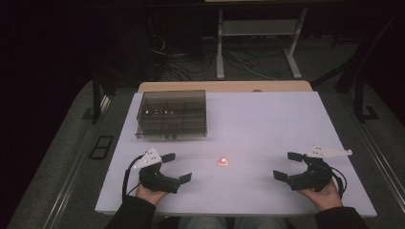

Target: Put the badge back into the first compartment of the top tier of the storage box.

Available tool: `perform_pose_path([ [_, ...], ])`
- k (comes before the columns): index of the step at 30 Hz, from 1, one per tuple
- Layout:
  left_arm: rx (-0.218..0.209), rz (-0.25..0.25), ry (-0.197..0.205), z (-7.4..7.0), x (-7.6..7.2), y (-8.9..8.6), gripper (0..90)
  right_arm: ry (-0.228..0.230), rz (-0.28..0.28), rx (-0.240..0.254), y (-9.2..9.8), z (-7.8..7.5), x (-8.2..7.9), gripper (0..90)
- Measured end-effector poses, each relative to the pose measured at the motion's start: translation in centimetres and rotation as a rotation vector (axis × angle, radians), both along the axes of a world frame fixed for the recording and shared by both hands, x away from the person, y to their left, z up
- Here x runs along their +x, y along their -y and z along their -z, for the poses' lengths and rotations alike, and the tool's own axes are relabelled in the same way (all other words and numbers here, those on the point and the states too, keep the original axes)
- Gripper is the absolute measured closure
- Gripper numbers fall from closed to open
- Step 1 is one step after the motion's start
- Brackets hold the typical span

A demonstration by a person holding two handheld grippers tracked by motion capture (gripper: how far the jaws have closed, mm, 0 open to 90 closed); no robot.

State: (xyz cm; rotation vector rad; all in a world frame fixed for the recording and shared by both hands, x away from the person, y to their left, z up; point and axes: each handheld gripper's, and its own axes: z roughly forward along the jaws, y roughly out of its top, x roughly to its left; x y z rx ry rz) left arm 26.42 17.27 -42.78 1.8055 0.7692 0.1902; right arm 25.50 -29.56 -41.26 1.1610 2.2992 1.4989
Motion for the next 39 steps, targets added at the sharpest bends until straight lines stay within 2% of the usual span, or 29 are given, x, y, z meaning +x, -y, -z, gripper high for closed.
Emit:
perform_pose_path([
  [24, 0.001, 0.01, -0.004, -0.1, -0.1, 0.1, 0.0, 0.008, 0.004, 0.001, 0.4, -0.2, -0.2, 0.3],
  [32, -0.011, 0.006, 0.002, -0.6, 0.1, -0.1, 0.0, 0.006, -0.01, -0.006, 0.3, -0.1, -0.1, 0.3],
  [39, -0.001, 0.011, 0.008, -1.6, 0.3, -0.1, 0.0, 0.006, -0.011, -0.015, 0.3, -0.1, -0.2, 0.3],
])
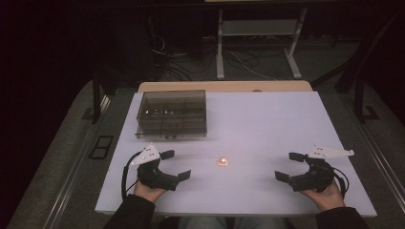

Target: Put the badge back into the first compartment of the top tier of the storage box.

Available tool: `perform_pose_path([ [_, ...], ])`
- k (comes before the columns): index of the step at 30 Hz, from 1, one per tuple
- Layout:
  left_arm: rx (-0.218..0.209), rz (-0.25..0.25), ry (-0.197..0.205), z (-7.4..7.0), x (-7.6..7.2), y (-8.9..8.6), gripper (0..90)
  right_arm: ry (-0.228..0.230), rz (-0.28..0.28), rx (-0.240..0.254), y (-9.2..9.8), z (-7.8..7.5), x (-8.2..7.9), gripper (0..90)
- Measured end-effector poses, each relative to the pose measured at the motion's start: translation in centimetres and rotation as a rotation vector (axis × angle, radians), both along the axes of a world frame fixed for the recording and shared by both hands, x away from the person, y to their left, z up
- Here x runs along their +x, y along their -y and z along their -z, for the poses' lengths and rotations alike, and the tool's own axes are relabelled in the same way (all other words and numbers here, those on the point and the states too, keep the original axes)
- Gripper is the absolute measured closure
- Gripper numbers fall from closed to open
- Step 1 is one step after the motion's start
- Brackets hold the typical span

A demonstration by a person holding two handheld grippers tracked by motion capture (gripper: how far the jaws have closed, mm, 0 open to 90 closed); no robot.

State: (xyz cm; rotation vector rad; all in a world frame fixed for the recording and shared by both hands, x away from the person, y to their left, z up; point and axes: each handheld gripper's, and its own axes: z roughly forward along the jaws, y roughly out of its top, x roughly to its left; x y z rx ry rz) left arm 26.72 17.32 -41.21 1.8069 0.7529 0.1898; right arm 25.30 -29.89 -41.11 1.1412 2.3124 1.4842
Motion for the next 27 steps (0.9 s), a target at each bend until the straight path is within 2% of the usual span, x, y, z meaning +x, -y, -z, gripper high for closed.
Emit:
perform_pose_path([
  [5, 0.003, 0.016, 0.004, -0.7, 0.4, 0.4, 0.0, -0.002, 0.001, -0.005, 0.1, 0.0, 0.0, 0.3],
  [21, 0.074, 0.098, -0.017, -1.8, 1.6, 2.5, 0.0, -0.003, 0.006, -0.01, 0.1, 0.1, -0.1, 0.3],
  [27, 0.083, 0.112, -0.018, -2.1, 2.1, 3.0, 0.0, -0.004, 0.004, -0.01, 0.0, 0.1, -0.1, 0.3],
])
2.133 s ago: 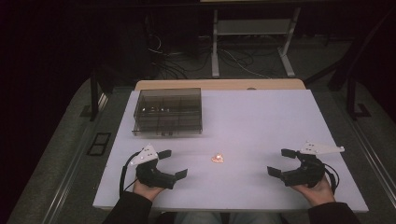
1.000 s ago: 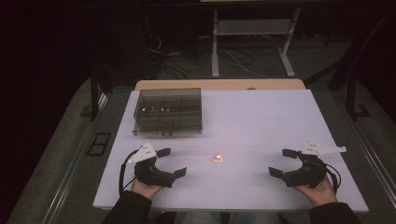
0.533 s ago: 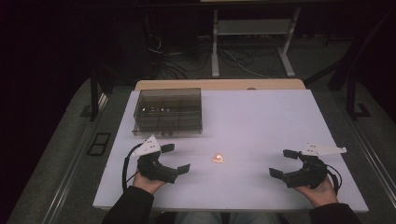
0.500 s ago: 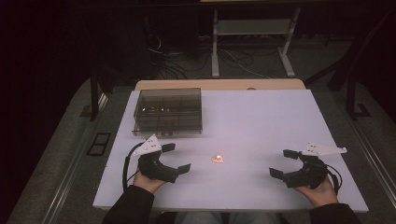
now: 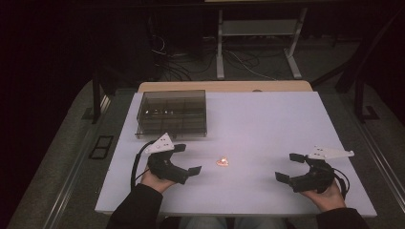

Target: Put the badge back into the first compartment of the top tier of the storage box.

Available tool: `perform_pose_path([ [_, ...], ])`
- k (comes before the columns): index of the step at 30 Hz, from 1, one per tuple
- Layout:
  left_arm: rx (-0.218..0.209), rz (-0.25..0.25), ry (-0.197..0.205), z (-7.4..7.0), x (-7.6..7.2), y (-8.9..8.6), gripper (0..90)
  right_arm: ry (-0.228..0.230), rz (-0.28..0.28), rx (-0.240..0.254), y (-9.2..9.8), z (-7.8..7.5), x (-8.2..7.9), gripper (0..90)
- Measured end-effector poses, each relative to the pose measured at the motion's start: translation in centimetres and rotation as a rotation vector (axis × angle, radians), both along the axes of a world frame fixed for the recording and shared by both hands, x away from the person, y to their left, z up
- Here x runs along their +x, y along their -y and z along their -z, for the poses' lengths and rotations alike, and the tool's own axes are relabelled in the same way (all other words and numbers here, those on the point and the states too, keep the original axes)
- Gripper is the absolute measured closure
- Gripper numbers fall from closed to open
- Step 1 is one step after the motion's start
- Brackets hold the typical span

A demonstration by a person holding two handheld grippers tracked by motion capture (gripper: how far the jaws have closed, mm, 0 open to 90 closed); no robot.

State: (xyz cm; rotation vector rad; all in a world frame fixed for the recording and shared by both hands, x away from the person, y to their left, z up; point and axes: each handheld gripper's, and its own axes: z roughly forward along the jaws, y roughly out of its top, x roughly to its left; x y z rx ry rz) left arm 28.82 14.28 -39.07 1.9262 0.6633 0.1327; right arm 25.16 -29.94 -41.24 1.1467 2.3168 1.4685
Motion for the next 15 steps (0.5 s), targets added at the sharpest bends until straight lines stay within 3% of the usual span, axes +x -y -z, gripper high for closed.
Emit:
perform_pose_path([
  [15, 0.056, 0.06, -0.022, -0.6, 1.0, 2.2, 0.0, -0.002, -0.01, -0.007, 0.0, 0.1, 0.0, 0.3],
])
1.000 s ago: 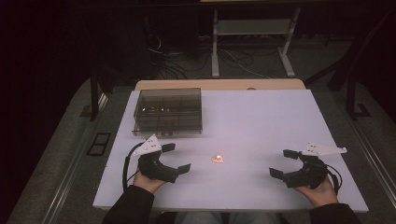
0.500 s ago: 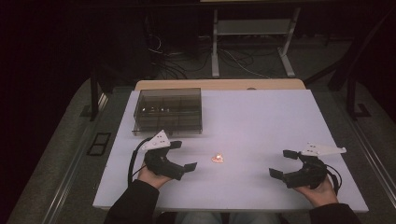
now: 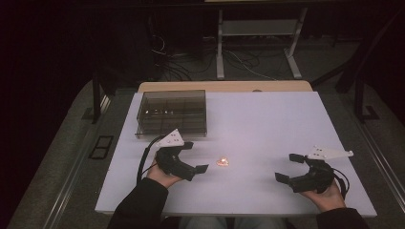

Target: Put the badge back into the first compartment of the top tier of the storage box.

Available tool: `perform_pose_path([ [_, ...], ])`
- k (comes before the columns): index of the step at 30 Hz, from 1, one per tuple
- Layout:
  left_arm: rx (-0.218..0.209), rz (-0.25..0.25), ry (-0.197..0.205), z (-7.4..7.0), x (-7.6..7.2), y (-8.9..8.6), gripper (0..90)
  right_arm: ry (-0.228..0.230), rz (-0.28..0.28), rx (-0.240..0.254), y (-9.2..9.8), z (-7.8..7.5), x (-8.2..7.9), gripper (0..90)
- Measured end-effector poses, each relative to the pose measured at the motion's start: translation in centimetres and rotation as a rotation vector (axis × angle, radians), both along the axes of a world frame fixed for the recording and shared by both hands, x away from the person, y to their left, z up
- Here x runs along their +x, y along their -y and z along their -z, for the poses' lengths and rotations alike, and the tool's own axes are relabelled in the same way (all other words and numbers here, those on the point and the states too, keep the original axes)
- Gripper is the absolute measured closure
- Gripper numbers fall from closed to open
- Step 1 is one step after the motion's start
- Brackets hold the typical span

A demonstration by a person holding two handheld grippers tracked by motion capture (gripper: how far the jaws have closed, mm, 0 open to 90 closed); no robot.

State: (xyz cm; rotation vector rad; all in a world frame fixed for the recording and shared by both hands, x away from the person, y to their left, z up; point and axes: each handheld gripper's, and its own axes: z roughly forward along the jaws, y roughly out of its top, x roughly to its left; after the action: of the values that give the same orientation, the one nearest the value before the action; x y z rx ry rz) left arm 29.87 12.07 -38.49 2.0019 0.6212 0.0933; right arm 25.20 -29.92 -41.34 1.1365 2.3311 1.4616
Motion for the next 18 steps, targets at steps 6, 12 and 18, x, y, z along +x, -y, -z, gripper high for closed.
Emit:
perform_pose_path([
  [6, 0.008, 0.019, -0.008, 0.0, 0.4, 0.9, 0.0, -0.002, -0.005, -0.004, -0.1, 0.0, 0.0, 0.3],
  [12, 0.022, 0.029, -0.01, 0.0, 0.9, 1.6, 0.0, -0.003, -0.005, -0.005, -0.1, 0.0, 0.0, 0.3],
  [18, 0.021, 0.038, -0.024, 0.2, 1.3, 2.3, 0.0, -0.004, -0.006, -0.006, -0.1, 0.1, 0.0, 0.3],
])
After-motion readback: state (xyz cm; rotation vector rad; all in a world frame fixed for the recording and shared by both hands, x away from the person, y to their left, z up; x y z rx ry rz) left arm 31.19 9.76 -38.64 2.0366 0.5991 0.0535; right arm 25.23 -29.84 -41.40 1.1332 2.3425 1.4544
